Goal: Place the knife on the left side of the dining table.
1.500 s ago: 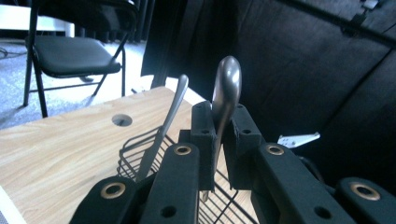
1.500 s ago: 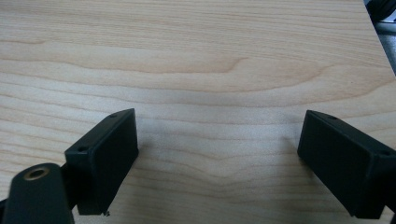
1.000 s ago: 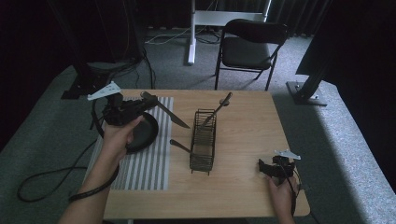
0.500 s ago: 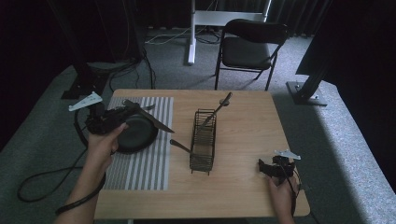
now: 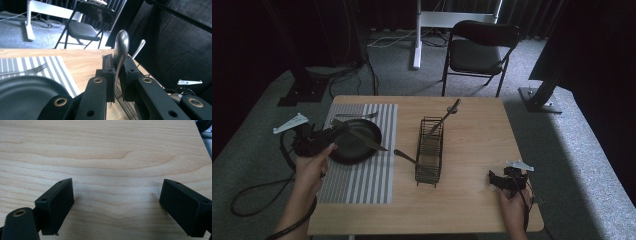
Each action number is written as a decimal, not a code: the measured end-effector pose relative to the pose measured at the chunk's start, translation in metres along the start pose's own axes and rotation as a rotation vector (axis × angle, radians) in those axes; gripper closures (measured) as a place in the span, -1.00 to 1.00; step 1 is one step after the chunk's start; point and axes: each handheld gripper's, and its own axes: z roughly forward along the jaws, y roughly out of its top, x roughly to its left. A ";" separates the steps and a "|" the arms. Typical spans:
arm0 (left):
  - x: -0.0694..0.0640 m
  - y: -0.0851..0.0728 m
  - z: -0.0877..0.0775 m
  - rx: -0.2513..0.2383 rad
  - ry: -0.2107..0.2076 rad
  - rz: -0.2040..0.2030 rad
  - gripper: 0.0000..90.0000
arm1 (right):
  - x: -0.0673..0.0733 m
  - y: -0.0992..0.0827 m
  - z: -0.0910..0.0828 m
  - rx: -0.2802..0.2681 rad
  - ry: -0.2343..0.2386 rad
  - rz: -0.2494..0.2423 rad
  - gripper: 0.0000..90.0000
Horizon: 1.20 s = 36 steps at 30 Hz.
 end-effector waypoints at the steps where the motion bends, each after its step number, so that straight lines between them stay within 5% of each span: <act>1: 0.002 -0.004 -0.002 0.000 0.003 -0.009 0.87 | 0.000 0.000 0.000 0.000 0.000 0.000 -0.75; 11: 0.014 -0.039 -0.011 0.013 0.041 -0.056 0.87 | 0.000 0.000 0.000 0.000 0.000 0.000 -0.75; 24: 0.021 -0.085 -0.029 -0.047 0.107 -0.147 0.87 | 0.000 0.000 0.000 0.001 0.000 0.001 -0.75; 36: 0.023 -0.114 -0.029 -0.057 0.111 -0.226 0.87 | 0.000 0.000 0.000 0.001 0.000 0.001 -0.75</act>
